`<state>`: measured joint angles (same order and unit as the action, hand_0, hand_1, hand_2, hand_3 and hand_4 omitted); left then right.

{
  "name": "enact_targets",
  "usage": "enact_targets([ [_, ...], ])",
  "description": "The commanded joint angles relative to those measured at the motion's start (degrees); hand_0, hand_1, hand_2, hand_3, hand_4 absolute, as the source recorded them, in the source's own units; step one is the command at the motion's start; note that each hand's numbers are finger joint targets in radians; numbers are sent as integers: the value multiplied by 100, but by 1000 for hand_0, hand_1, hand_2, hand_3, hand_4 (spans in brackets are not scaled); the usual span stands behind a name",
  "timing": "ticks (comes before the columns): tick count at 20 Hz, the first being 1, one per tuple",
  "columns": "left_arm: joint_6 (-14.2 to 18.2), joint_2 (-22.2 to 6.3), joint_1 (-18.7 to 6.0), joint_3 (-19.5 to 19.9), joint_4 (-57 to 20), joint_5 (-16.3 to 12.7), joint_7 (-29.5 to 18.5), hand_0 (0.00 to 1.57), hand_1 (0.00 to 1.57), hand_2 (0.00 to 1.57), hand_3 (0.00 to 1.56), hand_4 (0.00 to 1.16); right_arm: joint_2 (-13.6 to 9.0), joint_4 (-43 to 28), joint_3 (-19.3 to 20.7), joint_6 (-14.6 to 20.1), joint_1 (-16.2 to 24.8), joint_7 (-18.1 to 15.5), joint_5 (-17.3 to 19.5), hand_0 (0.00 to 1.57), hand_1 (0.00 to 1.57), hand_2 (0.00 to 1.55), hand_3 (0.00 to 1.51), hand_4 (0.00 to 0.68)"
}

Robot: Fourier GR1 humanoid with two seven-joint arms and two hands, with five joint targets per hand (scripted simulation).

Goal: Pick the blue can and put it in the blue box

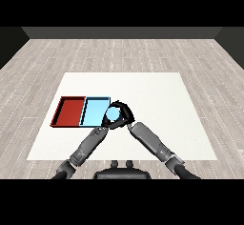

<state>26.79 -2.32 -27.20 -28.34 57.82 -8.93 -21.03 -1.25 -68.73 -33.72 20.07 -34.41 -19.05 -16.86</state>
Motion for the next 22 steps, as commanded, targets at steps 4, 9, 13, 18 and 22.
enact_targets([
  [4,302,222,-376,-104,-159,-530,-70,732,732,822,636,671,120,-87,-24,-133,-60,159,-232,1438,1438,1454,1393,600],
  [9,-67,225,-152,-19,6,-902,-101,914,914,944,831,651,82,-63,155,-304,201,106,-27,1438,1438,1454,1393,583],
  [13,219,226,-15,-91,9,-945,370,1431,1431,1347,1046,659,120,-275,23,-243,392,70,-390,1323,1323,1419,1381,515],
  [18,-79,227,-3,-5,-314,-1086,-306,1571,1571,1516,1448,1097,121,-286,235,-259,332,268,-392,0,0,0,0,0],
  [22,-172,229,-260,142,-186,-1002,50,1571,1571,1516,1448,1097,122,-302,256,-278,348,281,-371,0,0,0,0,0],
])
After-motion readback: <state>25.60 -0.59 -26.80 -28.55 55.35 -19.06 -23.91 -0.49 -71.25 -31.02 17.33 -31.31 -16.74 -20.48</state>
